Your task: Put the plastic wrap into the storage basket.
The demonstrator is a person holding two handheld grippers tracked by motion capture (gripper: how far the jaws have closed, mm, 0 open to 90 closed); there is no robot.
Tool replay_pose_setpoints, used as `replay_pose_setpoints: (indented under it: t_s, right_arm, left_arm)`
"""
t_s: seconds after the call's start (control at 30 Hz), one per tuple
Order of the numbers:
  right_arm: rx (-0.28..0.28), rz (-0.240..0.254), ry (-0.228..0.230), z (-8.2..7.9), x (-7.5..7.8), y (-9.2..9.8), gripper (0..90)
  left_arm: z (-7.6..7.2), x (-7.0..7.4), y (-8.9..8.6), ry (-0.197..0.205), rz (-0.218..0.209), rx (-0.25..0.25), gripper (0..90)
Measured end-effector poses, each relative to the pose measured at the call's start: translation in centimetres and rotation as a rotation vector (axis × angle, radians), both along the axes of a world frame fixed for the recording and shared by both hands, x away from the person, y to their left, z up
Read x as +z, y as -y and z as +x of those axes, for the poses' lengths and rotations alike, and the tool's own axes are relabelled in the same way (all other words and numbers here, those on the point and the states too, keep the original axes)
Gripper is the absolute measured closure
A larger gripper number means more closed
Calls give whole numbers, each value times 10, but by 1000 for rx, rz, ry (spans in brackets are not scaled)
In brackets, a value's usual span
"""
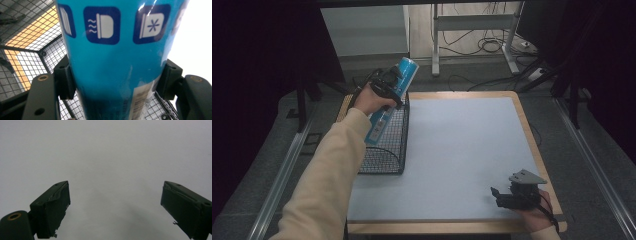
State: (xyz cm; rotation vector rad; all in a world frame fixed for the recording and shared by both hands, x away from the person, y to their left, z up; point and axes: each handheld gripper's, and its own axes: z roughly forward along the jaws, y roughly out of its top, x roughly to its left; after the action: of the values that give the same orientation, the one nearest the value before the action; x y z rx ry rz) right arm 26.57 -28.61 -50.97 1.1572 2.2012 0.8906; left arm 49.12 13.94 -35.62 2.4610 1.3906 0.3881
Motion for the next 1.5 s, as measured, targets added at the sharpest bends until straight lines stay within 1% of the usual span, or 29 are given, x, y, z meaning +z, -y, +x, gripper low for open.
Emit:
replay_pose_setpoints:
  t_s: [0.13,0.17,0.37,0.5,0.53,0.8,0.97,1.03,1.1,1.2,1.23,1.33,1.5]
  right_arm:
    - [-4,1,-1,0,0,0,89]
    - [-3,0,-1,0,0,0,89]
    - [-1,-3,-2,0,0,0,89]
    - [-5,-4,-2,0,-1,0,89]
    - [-5,-5,-2,0,-1,0,89]
    - [-10,-4,-4,0,-1,1,89]
    - [-10,-3,-7,0,-2,0,89]
    - [-10,-3,-7,0,-2,1,89]
    - [-10,-4,-5,1,-2,1,89]
    - [-4,-8,-6,0,-2,1,89]
    - [-4,-7,-6,0,-2,0,89]
    - [-4,-7,-6,0,-1,0,89]
    - [-2,-6,-7,0,-1,0,90]
  left_arm:
    - [4,-8,-4,-20,-10,10,316]
    - [6,-10,-5,-22,-3,11,316]
    - [11,-20,-10,-26,4,26,316]
    - [14,-24,-11,-19,4,42,316]
    - [15,-26,-12,-23,8,40,316]
    - [22,-40,-9,-33,34,37,316]
    - [29,-51,-7,-51,43,34,315]
    - [31,-54,-6,-44,43,40,315]
    - [33,-57,-5,-50,54,42,315]
    - [35,-61,-3,-48,64,42,315]
    - [35,-62,-3,-43,65,47,315]
    - [38,-66,-3,-44,68,54,314]
    - [39,-73,0,-48,96,48,314]
